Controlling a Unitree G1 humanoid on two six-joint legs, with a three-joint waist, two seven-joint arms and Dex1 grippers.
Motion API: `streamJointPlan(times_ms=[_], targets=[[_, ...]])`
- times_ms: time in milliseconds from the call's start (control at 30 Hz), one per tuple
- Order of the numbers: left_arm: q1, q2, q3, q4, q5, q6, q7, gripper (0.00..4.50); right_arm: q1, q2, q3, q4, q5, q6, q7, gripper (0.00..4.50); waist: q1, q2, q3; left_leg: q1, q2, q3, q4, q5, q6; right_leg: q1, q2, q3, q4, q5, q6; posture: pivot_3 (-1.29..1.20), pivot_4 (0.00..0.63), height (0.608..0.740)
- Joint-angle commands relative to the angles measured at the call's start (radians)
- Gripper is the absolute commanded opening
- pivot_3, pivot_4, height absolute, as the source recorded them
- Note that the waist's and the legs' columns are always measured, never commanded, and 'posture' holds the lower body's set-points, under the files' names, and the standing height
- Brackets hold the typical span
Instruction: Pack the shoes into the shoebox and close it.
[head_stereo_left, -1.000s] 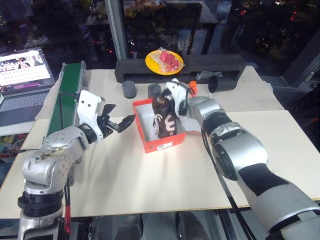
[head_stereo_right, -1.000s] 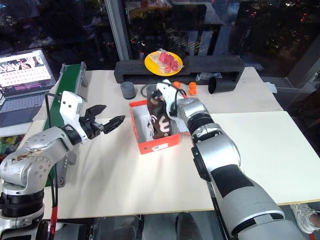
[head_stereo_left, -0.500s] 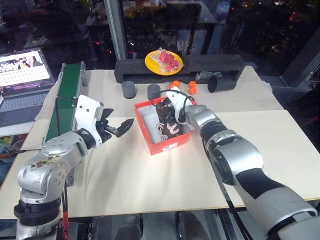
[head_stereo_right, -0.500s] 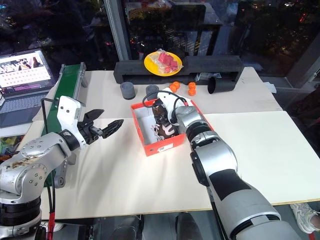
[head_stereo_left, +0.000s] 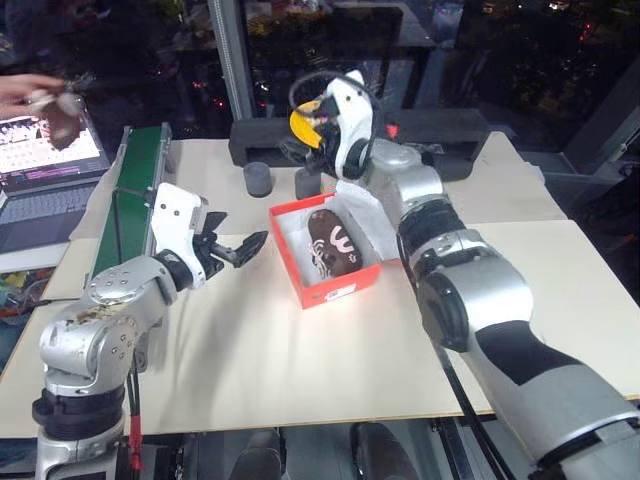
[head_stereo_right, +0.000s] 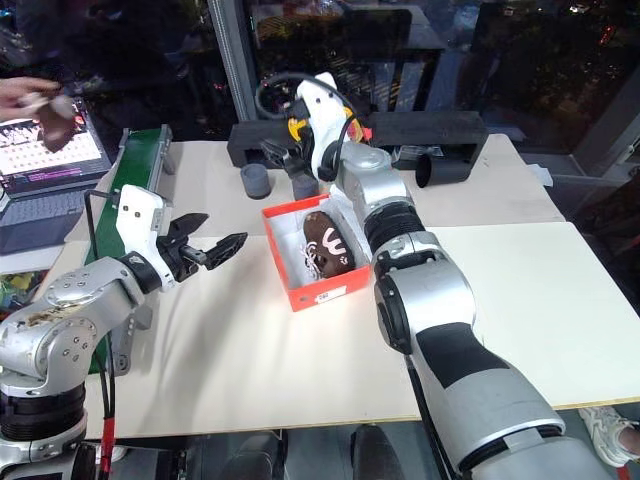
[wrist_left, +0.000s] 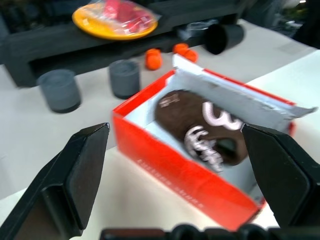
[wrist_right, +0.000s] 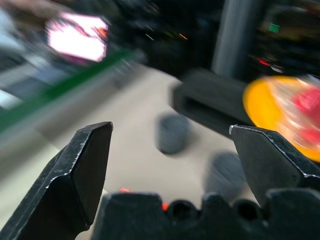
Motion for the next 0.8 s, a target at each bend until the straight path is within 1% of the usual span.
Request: streamJointPlan(times_ms=[33, 67, 167, 300, 400, 533, 600, 700, 800], targets=[[0.033, 0.005, 0.095, 0.042, 0.094, -0.067, 0.089, 4.5, 0.237, -0.054, 0.021, -0.488, 0.133, 0.219, 0.098, 4.42, 0.006, -0.001, -0.001, 0.0, 0.0, 0.0, 0.0, 0.0, 0.0, 0.0, 0.0, 0.0, 0.0, 0.0, 0.0, 0.0, 0.15, 0.74], [0.048, -0.002, 0.113, 0.058, 0.116, -0.083, 0.113, 4.5, 0.307, -0.075, 0.035, -0.599, 0.151, 0.265, 0.106, 4.42, 0.009, -0.001, -0.001, 0.0, 0.0, 0.0, 0.001, -0.001, -0.001, 0.0, 0.0, -0.001, 0.0, 0.0, 0.0, 0.0, 0.15, 0.74], [0.08, -0.034, 0.159, 0.093, 0.136, -0.128, 0.141, 4.5, 0.448, -0.13, 0.074, -0.806, 0.187, 0.351, 0.131, 4.42, 0.013, -0.001, -0.001, -0.002, -0.001, 0.0, 0.002, -0.001, -0.001, -0.001, -0.001, 0.0, 0.0, 0.0, 0.001, 0.0, 0.15, 0.74], [0.121, -0.097, 0.231, 0.152, 0.169, -0.184, 0.204, 4.5, 0.584, -0.206, 0.13, -0.96, 0.205, 0.415, 0.165, 4.42, 0.009, -0.001, -0.001, 0.0, 0.0, 0.001, 0.002, -0.001, -0.001, -0.001, 0.0, 0.0, 0.001, 0.001, 0.0, 0.0, 0.15, 0.74], [0.133, -0.096, 0.25, 0.193, 0.202, -0.22, 0.225, 4.5, 0.623, -0.235, 0.177, -1.004, 0.172, 0.417, 0.146, 4.42, 0.007, -0.002, -0.001, 0.002, 0.001, 0.001, 0.002, -0.001, -0.001, 0.001, 0.0, 0.0, 0.001, 0.001, -0.001, 0.0, 0.15, 0.74], [0.122, -0.096, 0.302, 0.306, 0.236, -0.261, 0.268, 4.5, 0.658, -0.222, 0.197, -1.051, 0.171, 0.43, 0.083, 4.42, 0.007, -0.002, -0.001, 0.003, 0.002, 0.002, 0.003, -0.001, -0.002, 0.001, 0.001, 0.001, 0.001, 0.001, -0.001, 0.0, 0.15, 0.74], [0.105, -0.092, 0.305, 0.362, 0.238, -0.276, 0.261, 4.5, 0.679, -0.219, 0.218, -1.077, 0.169, 0.427, 0.072, 4.42, 0.01, -0.002, -0.001, 0.003, 0.002, 0.003, 0.003, -0.001, -0.002, 0.001, 0.001, 0.001, 0.0, 0.001, -0.001, 0.0, 0.15, 0.74], [0.058, -0.073, 0.28, 0.444, 0.25, -0.305, 0.234, 4.5, 0.696, -0.223, 0.254, -1.094, 0.153, 0.412, 0.065, 4.42, 0.016, -0.002, -0.002, 0.003, 0.002, 0.003, 0.003, -0.001, -0.002, 0.002, 0.001, 0.001, 0.0, 0.001, -0.001, 0.0, 0.15, 0.74], [-0.033, -0.066, 0.284, 0.561, 0.243, -0.284, 0.242, 4.5, 0.699, -0.262, 0.324, -1.08, 0.089, 0.358, 0.084, 4.42, 0.03, -0.003, -0.002, 0.003, 0.002, 0.003, 0.003, 0.0, -0.002, 0.002, 0.001, 0.0, 0.0, 0.001, 0.0, 0.0, 0.15, 0.74]])
